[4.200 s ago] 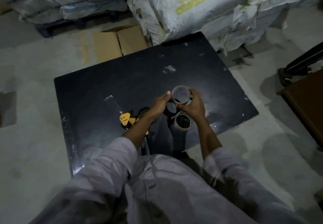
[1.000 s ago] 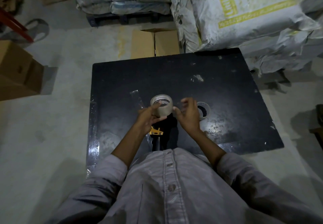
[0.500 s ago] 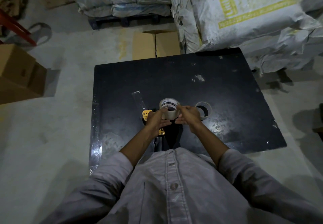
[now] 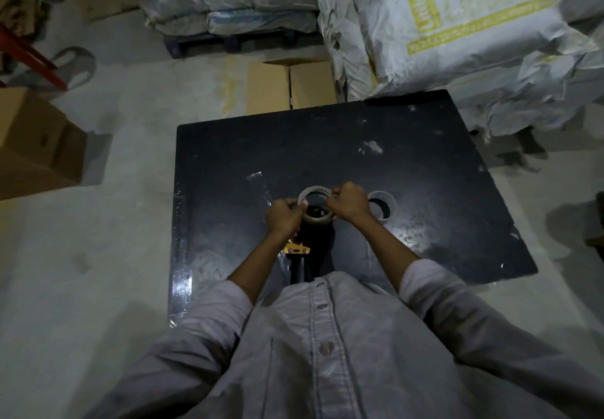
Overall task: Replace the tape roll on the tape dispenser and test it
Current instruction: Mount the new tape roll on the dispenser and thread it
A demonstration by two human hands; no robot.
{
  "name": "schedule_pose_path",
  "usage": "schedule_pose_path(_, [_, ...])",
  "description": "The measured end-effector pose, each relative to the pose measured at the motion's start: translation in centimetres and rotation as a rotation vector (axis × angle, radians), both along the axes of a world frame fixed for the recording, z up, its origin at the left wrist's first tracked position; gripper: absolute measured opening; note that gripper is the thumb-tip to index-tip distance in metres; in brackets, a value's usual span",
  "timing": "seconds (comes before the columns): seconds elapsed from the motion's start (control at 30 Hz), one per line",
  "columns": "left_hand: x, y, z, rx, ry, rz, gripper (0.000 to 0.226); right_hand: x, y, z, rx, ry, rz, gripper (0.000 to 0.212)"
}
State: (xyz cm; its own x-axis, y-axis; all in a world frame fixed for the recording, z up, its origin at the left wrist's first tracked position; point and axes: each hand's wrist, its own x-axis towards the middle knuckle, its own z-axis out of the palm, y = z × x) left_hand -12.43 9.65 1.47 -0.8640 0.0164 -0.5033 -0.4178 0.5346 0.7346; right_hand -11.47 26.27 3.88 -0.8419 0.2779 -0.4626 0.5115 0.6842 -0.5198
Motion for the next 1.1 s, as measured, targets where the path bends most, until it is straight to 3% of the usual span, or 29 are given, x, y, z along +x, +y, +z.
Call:
schedule_pose_path(0.23, [0.1,-1.6,-1.0,-0.093,0.01,-0.084,0.041,0.6,0.0,-1.2,-0.133,-0.074,0.071,0.022])
schedule_pose_path(0.37, [-0.2,-1.5,-0.7,-0.159,0.039,-0.148,0.046,0.8,0.2,-1.7,-0.297,-0.114,-0.039,0.02])
schedule_pose_path(0.57, [-0.6,-1.4,-0.5,-0.14,0.007,-0.172,0.045,1.5,0.2,-2.3,-0.515,-0.138,-0.215,0.04])
schedule_pose_path(1.1, [1.1,-1.6,-1.1,-0.062,-0.03,-0.069,0.042,2.2,-0.7,-2.9,-0.442,-0.141,-0.254,0.026])
